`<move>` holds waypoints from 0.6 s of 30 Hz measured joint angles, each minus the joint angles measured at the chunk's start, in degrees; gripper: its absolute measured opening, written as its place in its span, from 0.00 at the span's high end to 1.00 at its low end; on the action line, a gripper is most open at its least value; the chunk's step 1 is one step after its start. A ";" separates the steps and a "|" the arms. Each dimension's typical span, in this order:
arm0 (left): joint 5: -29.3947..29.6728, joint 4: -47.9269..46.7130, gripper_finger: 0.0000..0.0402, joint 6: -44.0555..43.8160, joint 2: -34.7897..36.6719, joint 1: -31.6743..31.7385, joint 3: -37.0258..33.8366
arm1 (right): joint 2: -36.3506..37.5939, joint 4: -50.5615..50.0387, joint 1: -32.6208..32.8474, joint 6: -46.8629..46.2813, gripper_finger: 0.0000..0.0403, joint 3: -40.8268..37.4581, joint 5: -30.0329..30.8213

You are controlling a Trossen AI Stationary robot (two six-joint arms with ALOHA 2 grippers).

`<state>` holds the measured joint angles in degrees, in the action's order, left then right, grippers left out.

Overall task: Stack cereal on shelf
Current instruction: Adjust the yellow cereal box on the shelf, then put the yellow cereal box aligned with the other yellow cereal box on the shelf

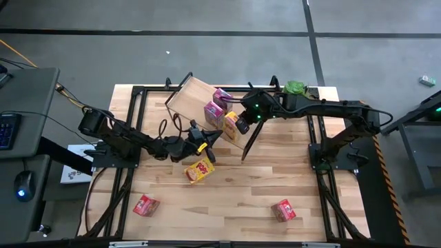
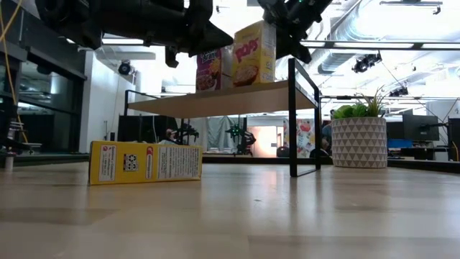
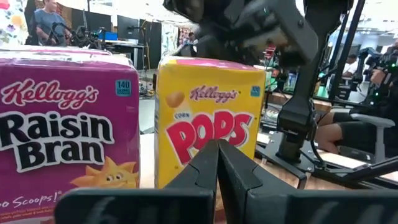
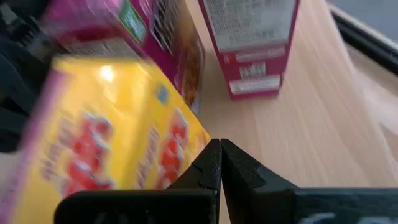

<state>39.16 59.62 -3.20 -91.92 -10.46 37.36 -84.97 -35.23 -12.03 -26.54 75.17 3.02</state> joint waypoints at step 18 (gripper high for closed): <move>6.53 -16.46 1.00 19.04 15.73 -7.51 -0.09 | 10.54 -6.18 0.29 2.42 1.00 0.62 7.94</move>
<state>45.69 43.16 15.84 -76.19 -17.97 37.28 -74.43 -41.41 -11.74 -24.12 75.79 10.96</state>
